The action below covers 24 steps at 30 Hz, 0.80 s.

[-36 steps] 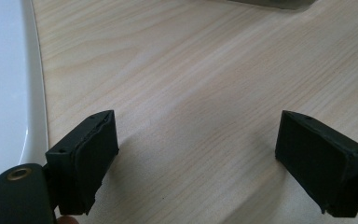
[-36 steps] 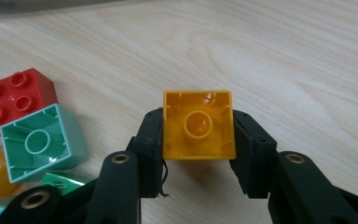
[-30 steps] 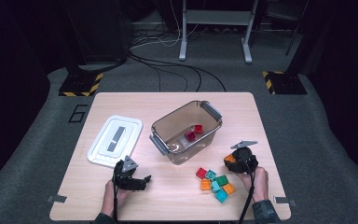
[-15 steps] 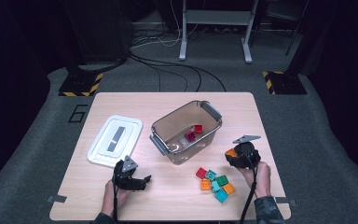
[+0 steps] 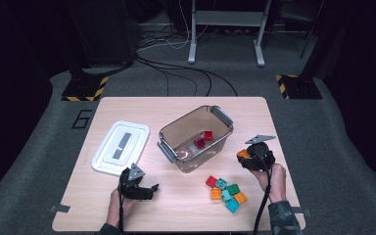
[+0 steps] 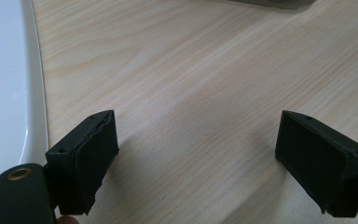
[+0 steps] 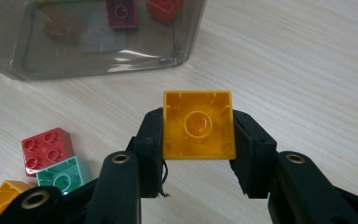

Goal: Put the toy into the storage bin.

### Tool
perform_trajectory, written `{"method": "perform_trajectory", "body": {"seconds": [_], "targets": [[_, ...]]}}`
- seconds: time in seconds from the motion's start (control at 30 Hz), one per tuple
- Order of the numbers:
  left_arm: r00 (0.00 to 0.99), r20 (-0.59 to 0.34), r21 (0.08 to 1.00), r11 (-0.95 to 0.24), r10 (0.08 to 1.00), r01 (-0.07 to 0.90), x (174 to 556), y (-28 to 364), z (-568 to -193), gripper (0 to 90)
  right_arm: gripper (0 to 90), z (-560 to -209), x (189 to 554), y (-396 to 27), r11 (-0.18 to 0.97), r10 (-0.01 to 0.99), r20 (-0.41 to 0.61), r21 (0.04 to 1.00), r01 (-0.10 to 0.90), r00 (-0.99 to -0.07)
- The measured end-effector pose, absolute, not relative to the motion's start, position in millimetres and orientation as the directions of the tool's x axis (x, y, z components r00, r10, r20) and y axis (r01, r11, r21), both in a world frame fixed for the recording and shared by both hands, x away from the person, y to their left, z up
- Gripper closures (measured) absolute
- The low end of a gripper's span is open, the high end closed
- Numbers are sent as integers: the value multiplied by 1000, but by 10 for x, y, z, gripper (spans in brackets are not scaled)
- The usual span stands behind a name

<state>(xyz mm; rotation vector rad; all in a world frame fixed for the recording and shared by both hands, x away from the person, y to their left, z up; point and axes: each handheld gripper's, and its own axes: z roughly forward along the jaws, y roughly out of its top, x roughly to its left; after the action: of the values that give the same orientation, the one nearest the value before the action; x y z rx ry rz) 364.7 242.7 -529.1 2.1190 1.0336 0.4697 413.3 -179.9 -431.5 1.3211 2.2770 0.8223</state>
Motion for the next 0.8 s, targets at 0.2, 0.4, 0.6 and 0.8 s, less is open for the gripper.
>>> {"method": "perform_trajectory", "body": {"seconds": [0.2,0.4,0.6,0.8], "targets": [[612,10,738,-419,791,528,3647,2428,-5291,127,583,-4233,4159,-1791,396,871,-49,657,641,-489],[612,10,738,-419,791,528,3648,2428,-5290,127,583,-4127,4198,-1789,403,869,-63,665,629,-490],[613,11,738,-420,790,528,3648,2428,-5290,127,583,-4016,4223,-1798,407,870,-79,674,617,-487],[613,11,738,-420,790,528,3648,2428,-5290,127,583,-3880,4232,-1817,398,877,-88,686,609,-473]]}}
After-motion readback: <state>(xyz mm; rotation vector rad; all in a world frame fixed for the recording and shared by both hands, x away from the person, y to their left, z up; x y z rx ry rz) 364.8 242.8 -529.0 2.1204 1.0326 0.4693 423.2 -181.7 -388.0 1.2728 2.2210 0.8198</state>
